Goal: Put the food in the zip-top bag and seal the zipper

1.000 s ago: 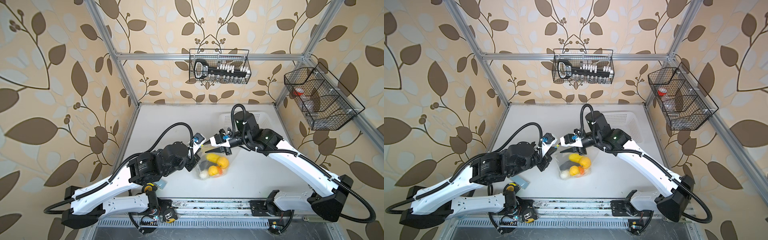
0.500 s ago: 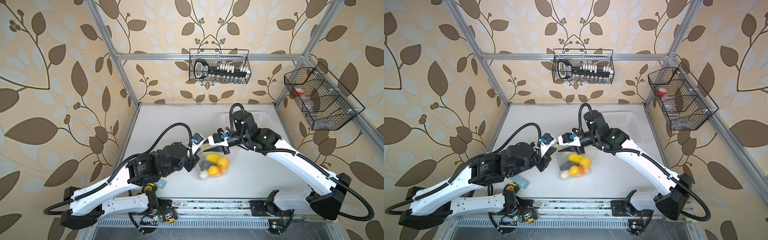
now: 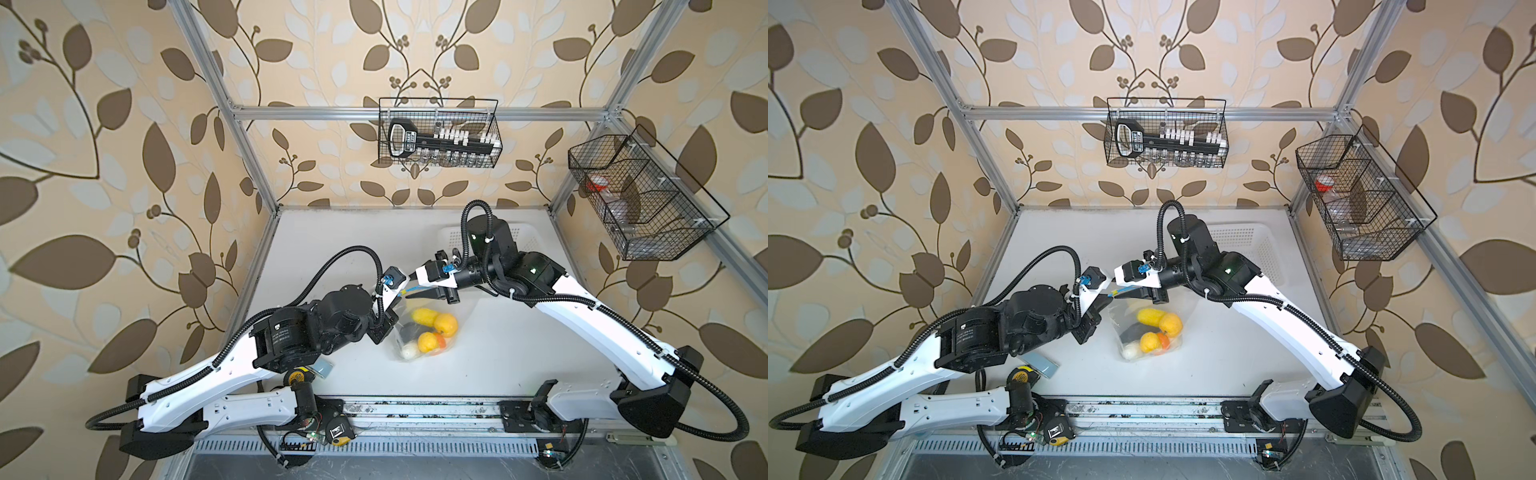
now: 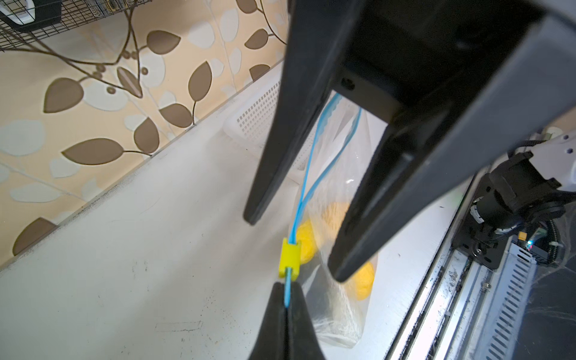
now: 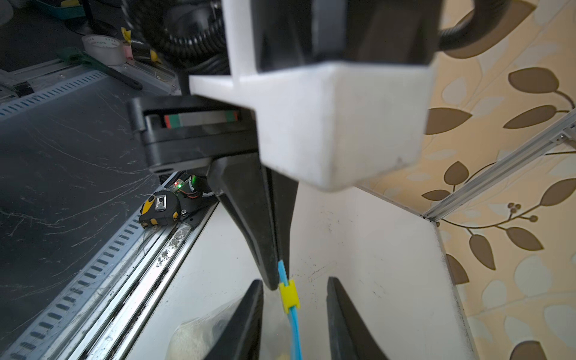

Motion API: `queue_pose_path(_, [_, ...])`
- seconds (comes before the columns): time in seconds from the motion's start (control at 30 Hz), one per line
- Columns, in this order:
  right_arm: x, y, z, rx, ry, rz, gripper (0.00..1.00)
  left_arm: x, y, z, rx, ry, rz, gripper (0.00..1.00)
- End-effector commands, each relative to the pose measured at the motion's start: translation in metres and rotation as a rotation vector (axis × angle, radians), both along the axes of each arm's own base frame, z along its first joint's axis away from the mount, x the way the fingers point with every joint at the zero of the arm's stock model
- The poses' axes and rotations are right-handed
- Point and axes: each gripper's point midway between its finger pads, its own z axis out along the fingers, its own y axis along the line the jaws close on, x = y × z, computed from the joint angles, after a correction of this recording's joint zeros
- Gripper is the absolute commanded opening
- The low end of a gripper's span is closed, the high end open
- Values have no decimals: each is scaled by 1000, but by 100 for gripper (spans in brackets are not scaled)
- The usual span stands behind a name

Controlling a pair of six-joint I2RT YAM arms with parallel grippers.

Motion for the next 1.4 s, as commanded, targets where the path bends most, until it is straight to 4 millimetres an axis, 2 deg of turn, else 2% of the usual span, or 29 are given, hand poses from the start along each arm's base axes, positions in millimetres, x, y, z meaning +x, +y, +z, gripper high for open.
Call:
queue_pose_path(0.0, [-2,3,-3,-26,-4,23,33,-2,-3,12,-59,-14,-11,0])
queue_pose_path(0.3, [-2,2,-1,-23,-20,19,15,-1,-1,12,-60,-17,-7,0])
queue_pose_path(0.5, [-3,1,0,-21,-22,19,8,-1,0,12,-64,-20,-1,0])
queue_pose_path(1.07, [-1,-12,3,-22,-40,-6,8,4,14,21,-106,-68,59,0])
queue_pose_path(1.37, [2,-18,-2,-36,-34,-22,8,4,19,21,-101,-77,68,0])
